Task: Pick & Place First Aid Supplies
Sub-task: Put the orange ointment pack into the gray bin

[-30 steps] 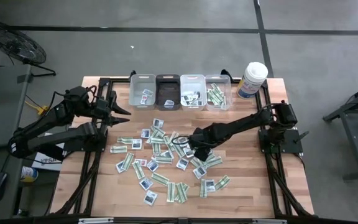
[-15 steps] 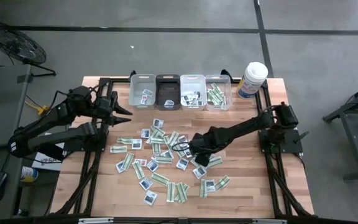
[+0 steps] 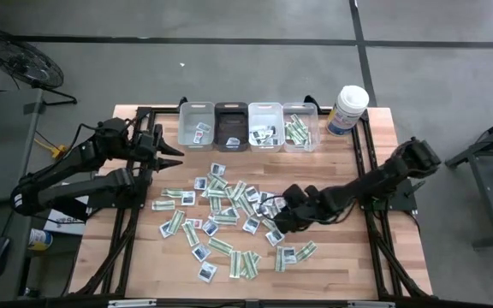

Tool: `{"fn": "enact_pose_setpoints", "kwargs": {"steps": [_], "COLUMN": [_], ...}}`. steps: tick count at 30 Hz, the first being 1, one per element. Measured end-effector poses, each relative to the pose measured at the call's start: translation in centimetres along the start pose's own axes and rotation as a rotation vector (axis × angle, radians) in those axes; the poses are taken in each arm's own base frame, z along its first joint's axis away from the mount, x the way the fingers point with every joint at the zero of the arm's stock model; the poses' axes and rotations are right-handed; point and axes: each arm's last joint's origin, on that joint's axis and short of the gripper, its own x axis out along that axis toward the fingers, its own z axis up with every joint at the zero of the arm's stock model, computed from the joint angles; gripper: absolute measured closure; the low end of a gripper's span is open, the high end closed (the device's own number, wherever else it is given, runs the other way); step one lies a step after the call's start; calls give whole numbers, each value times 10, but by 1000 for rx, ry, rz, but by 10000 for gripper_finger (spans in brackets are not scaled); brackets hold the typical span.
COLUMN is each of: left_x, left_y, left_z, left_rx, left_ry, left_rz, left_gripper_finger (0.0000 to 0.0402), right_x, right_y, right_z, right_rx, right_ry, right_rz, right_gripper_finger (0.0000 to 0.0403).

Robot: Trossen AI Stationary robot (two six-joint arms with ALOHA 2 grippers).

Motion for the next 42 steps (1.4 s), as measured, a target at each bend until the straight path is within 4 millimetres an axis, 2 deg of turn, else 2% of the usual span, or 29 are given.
{"fn": "enact_pose_setpoints", "kwargs": {"steps": [2, 5, 7, 14, 19, 27, 33, 38, 42], "left_x": [6, 19, 30, 66, 92, 147, 182, 199, 204], "left_y": [3, 9, 14, 32, 39, 29, 21, 18, 18], "left_z": [0, 1, 1, -10, -18, -30, -44, -56, -63], "left_rx": [-7, -10, -18, -72, -88, -57, -75, -109, -122], "left_ry": [15, 20, 30, 118, 142, 111, 75, 76, 96], "left_rz": [-4, -36, -67, -93, -160, -253, -276, -303, -304], "left_gripper_finger": [291, 291, 291, 291, 291, 291, 291, 291, 291], "right_x": [0, 4, 8, 18, 21, 24, 31, 35, 35], "right_y": [-3, -5, -7, -23, -19, -22, -21, -18, -19], "right_z": [-6, -13, -17, -26, -22, -17, -21, -24, -23], "right_rx": [47, 77, 108, 239, 247, 241, 238, 261, 266], "right_ry": [-14, -13, -5, 23, 10, 15, 40, 14, -20], "right_rz": [-4, 28, 51, 3, 58, 48, 40, 42, 34], "right_gripper_finger": [307, 375, 393, 401, 402, 402, 403, 403, 403]}}
